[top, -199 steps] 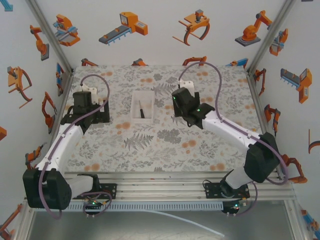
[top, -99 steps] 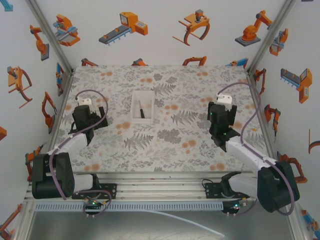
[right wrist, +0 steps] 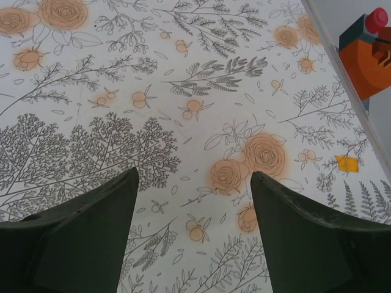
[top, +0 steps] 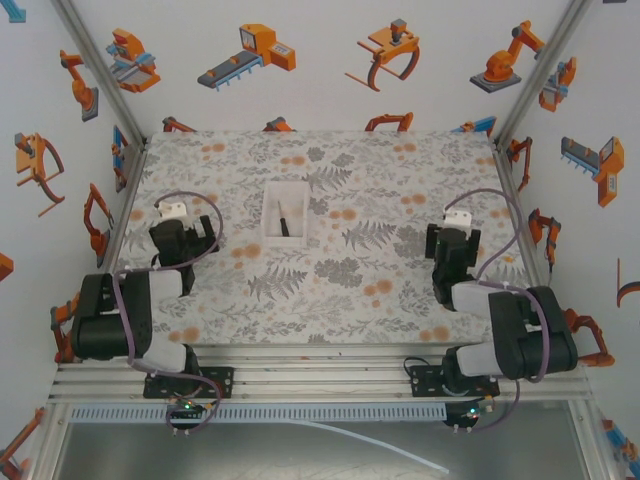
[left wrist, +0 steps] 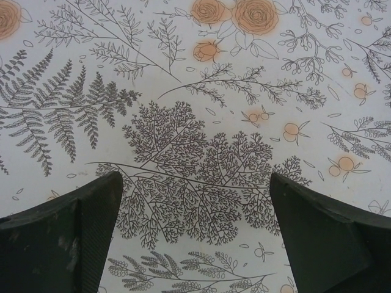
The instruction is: Put the screwdriver in the bin
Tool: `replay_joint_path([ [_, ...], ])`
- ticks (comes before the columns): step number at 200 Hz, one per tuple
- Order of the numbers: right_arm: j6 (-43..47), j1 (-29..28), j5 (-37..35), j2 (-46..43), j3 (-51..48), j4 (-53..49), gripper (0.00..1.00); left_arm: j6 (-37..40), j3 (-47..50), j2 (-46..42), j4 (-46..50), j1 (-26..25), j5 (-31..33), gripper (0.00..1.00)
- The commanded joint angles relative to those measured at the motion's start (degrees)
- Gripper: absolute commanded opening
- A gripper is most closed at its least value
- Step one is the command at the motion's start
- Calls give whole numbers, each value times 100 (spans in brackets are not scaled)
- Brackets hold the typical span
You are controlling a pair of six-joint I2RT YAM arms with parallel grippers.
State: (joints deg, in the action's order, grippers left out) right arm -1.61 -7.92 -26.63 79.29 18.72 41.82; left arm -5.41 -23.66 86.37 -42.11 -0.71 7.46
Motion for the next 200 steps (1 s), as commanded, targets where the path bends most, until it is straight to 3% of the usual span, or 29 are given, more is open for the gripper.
replay_joint_path([
  [1, -66, 355, 595, 152, 26, 836, 68, 188, 135, 188, -764, -2, -204, 97],
  [39, -218, 718, 1388, 971, 9, 1559, 69, 210, 123, 190, -753, -17, -218, 97],
  [53, -294, 813, 1624, 914, 95, 1282, 71, 217, 107, 200, -725, -17, -226, 97],
  [72, -385, 845, 1509, 918, 116, 1259, 74, 226, 90, 205, -688, -23, -230, 97],
  [81, -447, 845, 1336, 913, 123, 1228, 78, 228, 81, 201, -686, -26, -216, 97],
  [86, -475, 845, 1225, 913, 131, 1197, 86, 231, 80, 203, -685, -30, -208, 97],
  [87, -480, 845, 1196, 913, 138, 1192, 96, 232, 80, 204, -676, -32, -205, 97],
  [91, -496, 848, 1189, 910, 147, 1177, 99, 240, 76, 200, -669, -30, -202, 97],
  [200, -275, 835, 1720, 922, 255, 994, 99, 266, 67, 203, -654, -68, -156, 97],
])
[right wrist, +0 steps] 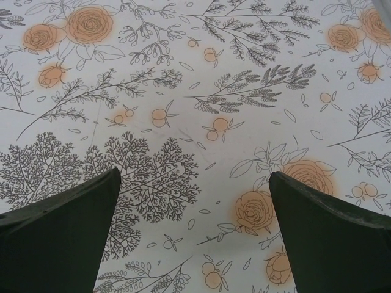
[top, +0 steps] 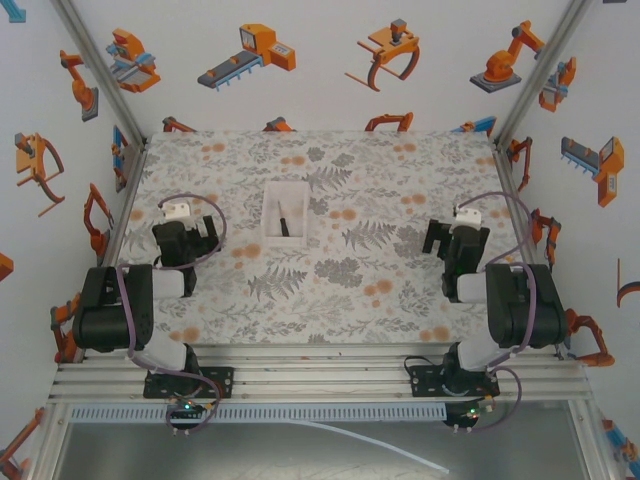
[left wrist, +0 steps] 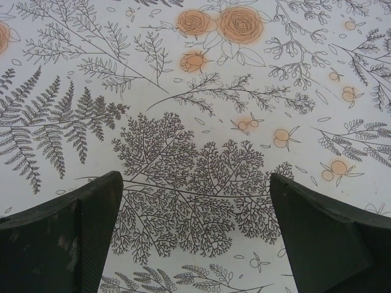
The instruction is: Put the screwdriver in the bin
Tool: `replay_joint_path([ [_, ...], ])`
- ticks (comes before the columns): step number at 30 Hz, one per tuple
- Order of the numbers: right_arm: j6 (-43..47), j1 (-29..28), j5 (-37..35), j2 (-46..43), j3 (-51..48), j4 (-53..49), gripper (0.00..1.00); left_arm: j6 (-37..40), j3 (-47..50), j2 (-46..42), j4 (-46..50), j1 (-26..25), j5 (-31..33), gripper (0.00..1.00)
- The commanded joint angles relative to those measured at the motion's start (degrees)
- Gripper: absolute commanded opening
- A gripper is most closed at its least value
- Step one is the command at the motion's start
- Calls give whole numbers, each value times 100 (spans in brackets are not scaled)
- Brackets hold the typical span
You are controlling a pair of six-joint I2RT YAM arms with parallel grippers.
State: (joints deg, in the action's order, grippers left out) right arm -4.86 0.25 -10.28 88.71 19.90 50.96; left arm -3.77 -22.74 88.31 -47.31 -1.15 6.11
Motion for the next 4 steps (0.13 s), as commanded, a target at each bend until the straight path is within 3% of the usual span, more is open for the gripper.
replay_joint_path([
  [1, 49, 18, 82, -20, 137, 76, 99, 99, -27, 9, -136, -25, -21, 97],
  [4, 47, 17, 79, -20, 137, 81, 99, 100, -28, 10, -136, -26, -21, 97],
])
